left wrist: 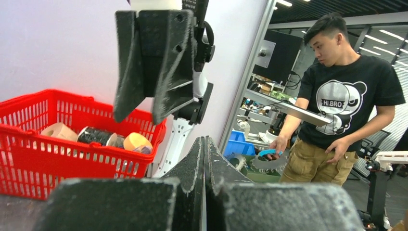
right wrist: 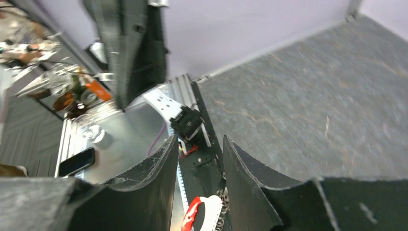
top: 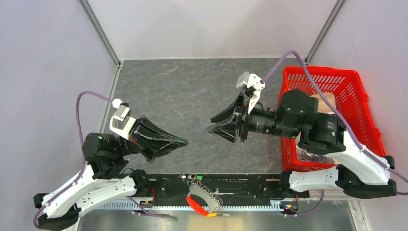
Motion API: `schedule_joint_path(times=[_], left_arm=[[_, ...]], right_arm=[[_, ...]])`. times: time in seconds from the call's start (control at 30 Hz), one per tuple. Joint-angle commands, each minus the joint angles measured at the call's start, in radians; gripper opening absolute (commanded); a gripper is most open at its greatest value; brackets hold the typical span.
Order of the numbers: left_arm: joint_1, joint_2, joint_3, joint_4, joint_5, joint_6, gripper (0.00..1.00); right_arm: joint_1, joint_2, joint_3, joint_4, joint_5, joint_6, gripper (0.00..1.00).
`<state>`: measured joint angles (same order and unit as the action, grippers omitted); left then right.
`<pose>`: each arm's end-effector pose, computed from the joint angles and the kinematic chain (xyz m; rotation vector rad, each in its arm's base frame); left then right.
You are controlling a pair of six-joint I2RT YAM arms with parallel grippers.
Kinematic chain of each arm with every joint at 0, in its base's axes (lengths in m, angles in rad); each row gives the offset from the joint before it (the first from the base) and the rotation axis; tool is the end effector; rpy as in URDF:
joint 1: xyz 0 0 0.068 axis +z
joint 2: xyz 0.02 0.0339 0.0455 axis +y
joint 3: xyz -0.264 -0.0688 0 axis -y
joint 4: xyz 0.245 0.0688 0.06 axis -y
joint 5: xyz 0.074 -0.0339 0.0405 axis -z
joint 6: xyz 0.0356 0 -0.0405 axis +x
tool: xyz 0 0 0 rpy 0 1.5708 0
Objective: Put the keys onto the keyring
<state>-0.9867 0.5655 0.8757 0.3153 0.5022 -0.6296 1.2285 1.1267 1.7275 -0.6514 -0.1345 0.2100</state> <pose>0.0394 -0.0907 0.4485 0.7116 0.9487 -1.6867 0.0572 0.1748 0.5344 -0.9566 1.4820 1.1917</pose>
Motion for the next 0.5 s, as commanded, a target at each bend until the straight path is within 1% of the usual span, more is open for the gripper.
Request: schedule_joint_path(times=[0.0,0.13,0.23,0.4,0.47], left_arm=[[0.002,-0.051,-0.007,-0.072,-0.052,0.039,0.02],[0.002,-0.089,-0.052,-0.077,-0.082,0.036,0.02],[0.002,-0.087,-0.047,-0.122,-0.079,0.04,0.02],[0.002,-0.101,-0.078,-0.152,-0.095,0.03,0.02],[0.002,-0.114,-0.09,-0.182,-0.114,0.03,0.02]], right_arm=[[0.002,-0.028,-0.151,-0.047,0.189,0.146,0.47],[0.002,-0.129,-0.383,0.011,0.243,0.205,0.51],[0.002,-0.153,-0.488,0.014,0.222,0.258,0.54],[0.001,-0.168,-0.637,0.006,0.185,0.371,0.56],[0.001,-0.181,-0.722,0.007,0.159,0.422,0.56]])
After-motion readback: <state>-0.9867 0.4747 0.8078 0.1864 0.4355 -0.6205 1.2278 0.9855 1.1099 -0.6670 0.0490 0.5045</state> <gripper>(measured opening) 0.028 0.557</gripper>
